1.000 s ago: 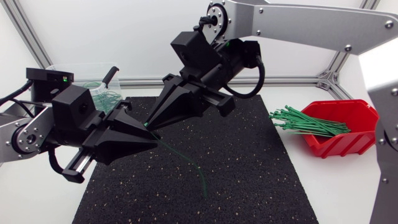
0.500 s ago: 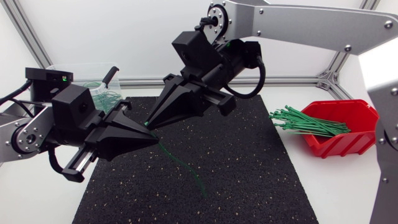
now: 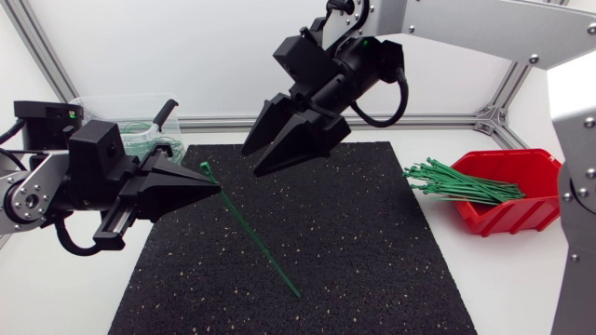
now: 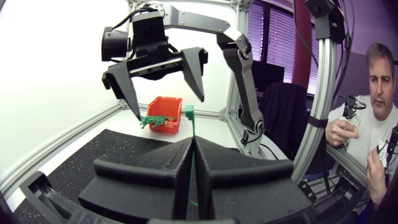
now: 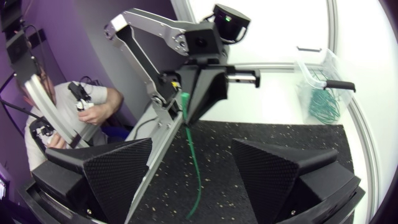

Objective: Take a green cable tie from the red box, thread the tail through the head to close it, then place it in the transparent bin on the left.

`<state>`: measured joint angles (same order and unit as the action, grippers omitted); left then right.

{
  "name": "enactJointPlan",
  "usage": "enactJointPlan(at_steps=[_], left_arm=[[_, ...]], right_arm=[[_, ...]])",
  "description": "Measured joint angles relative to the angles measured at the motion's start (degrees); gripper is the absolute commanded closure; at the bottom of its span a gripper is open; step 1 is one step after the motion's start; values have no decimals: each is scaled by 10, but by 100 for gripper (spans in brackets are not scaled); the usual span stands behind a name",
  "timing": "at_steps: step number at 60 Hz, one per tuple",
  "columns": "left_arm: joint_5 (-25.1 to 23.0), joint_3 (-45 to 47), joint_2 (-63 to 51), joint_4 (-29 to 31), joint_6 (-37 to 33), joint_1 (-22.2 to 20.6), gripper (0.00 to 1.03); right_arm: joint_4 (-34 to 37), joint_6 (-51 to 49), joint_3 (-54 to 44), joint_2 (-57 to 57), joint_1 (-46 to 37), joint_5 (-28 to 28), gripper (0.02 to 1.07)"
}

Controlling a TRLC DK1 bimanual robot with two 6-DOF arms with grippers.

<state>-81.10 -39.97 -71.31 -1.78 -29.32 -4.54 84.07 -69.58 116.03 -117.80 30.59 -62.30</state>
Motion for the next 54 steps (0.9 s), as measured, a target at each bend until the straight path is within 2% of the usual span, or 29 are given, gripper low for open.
enactJointPlan(at_steps=[6,15,25,36,47,54], left_arm=[[28,0,0,4,5,3,100],[82,-6,0,21,9,3,100],[135,-38,0,71,9,0,100],[142,-97,-9,123,12,-10,100],[141,-106,-10,125,28,-26,100],[124,-106,-12,125,35,-27,100]], right_arm=[[-113,84,-36,0,2,67,6],[-232,165,-117,13,9,147,6],[-299,214,-199,71,19,209,7],[-320,242,-238,144,20,216,18],[-356,277,-276,167,37,179,22],[-371,303,-289,166,48,159,23]])
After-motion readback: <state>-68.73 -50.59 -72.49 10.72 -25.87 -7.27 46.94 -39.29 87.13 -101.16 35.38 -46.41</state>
